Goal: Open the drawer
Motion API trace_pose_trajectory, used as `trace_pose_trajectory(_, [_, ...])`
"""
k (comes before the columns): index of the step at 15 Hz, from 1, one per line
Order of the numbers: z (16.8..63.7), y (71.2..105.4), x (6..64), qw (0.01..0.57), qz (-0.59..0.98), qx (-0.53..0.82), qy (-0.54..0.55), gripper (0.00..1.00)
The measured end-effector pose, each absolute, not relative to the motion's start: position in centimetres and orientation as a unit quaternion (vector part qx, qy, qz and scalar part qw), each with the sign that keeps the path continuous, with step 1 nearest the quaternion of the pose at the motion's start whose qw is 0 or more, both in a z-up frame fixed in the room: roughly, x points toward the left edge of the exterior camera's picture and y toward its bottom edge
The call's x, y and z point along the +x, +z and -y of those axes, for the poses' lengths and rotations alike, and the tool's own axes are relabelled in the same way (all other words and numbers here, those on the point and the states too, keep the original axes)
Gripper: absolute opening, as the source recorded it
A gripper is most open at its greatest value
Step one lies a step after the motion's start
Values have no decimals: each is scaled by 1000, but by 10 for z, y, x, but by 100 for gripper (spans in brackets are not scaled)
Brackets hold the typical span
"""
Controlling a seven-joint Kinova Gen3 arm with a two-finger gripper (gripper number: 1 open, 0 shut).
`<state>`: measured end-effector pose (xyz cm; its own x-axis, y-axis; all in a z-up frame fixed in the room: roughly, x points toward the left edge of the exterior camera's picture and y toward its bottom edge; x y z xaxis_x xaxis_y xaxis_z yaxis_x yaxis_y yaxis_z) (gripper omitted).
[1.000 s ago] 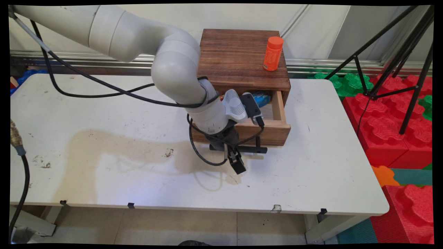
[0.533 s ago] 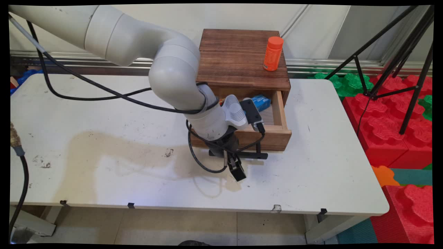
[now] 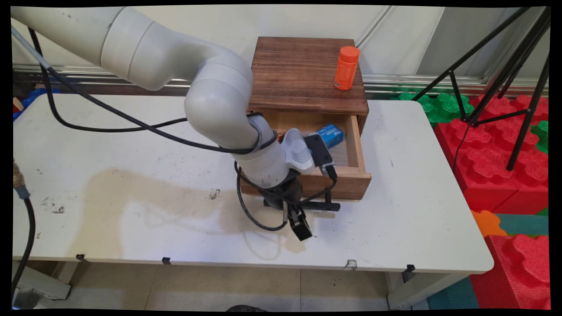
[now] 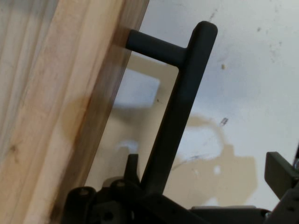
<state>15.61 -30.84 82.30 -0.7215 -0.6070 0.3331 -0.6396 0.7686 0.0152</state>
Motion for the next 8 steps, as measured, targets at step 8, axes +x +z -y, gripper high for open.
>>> trace_pose_trajectory(8, [294,822,150,161,928,334,42,100])
